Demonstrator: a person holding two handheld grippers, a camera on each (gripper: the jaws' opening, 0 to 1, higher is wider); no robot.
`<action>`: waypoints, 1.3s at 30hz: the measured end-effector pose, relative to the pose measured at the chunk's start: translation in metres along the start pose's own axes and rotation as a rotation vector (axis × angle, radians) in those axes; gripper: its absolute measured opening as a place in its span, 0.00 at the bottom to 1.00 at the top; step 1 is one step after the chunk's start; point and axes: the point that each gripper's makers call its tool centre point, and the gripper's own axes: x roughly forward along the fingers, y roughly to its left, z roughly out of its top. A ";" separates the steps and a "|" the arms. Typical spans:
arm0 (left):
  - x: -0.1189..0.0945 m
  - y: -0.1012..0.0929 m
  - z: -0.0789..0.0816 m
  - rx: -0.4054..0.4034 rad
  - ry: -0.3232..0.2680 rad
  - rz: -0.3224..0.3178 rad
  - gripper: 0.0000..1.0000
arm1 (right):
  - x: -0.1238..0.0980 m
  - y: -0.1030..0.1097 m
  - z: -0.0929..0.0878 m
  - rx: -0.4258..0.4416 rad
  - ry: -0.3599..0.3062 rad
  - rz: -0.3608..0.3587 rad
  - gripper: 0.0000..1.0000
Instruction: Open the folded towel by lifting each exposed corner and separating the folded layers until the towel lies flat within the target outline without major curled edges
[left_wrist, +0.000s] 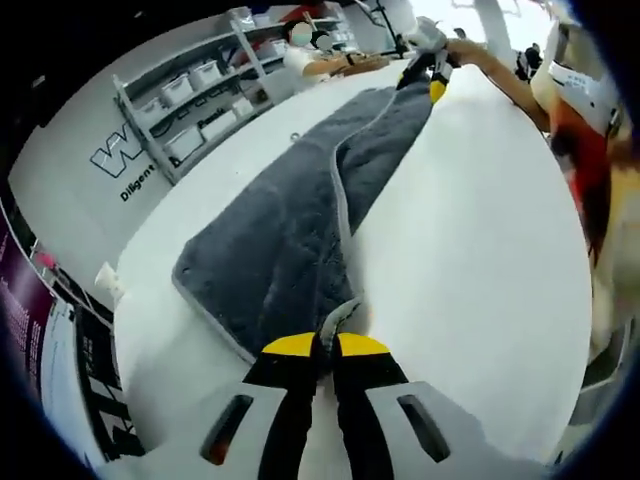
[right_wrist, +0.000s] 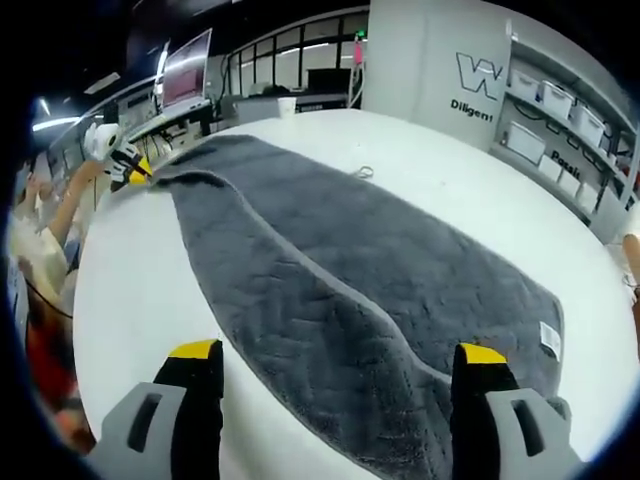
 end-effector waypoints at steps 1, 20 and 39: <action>0.001 0.000 -0.001 -0.003 0.004 -0.001 0.05 | 0.000 0.000 0.000 0.000 0.000 0.001 0.95; -0.024 0.007 0.051 -0.192 -0.263 0.035 0.43 | 0.000 0.002 -0.001 0.001 0.005 0.005 0.95; 0.018 0.015 0.150 -0.378 -0.367 -0.003 0.99 | -0.001 0.001 -0.001 0.008 -0.004 0.004 0.96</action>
